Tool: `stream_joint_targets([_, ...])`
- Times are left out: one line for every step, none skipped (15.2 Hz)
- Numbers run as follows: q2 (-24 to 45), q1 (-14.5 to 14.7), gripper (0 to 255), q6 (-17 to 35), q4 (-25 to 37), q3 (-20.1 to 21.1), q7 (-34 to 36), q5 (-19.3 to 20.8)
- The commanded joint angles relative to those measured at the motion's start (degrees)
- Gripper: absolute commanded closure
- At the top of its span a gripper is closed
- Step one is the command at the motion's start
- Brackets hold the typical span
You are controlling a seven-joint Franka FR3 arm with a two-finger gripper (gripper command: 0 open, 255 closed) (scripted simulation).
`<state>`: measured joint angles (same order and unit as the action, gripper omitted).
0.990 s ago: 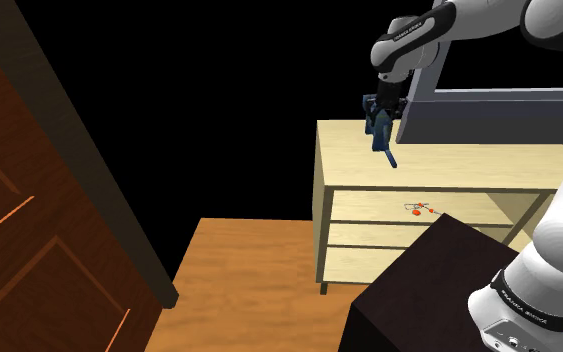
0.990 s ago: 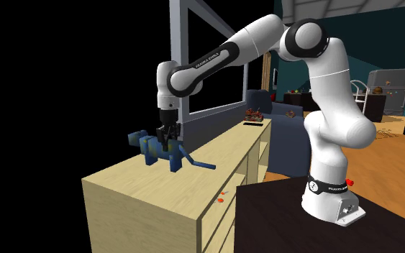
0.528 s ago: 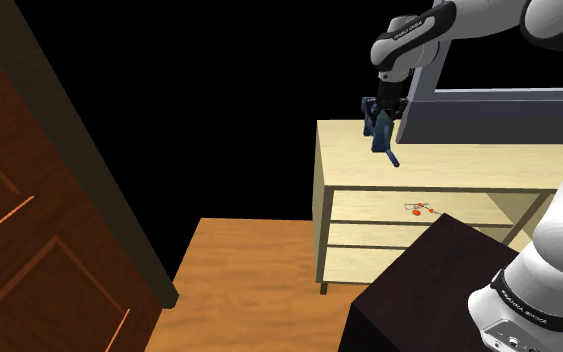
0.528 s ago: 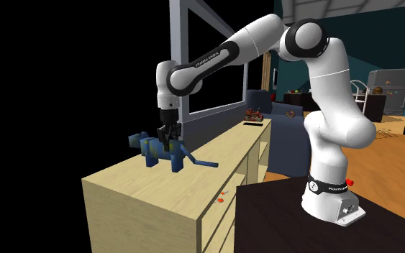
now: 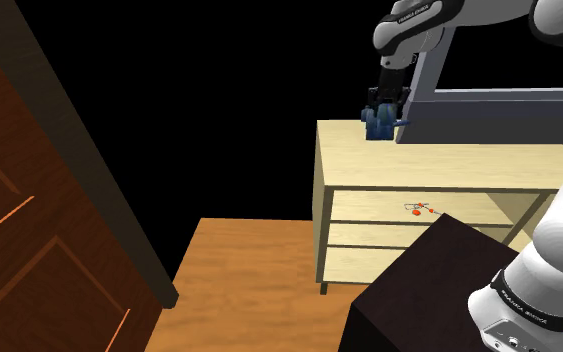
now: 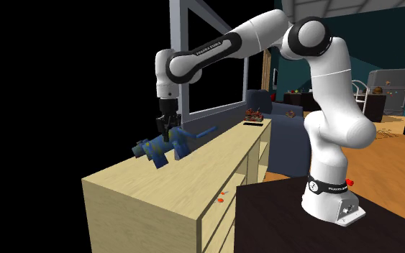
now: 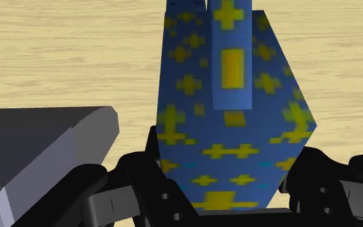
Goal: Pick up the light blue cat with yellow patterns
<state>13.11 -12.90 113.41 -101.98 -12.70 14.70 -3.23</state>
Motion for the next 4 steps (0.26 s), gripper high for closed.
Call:
stream_joint_targets([-1.34, -0.58, 255, -1.05, 0.90, -0.72, 0.19, 0.43])
stream_joint_targets([-1.51, -0.60, 255, -1.77, 1.45, -0.70, 0.23, 0.49])
stream_joint_targets([-1.54, -0.63, 255, -1.88, 1.53, -0.67, 0.24, 0.51])
stream_joint_targets([-1.54, -0.66, 255, -1.88, 1.53, -0.64, 0.25, 0.51])
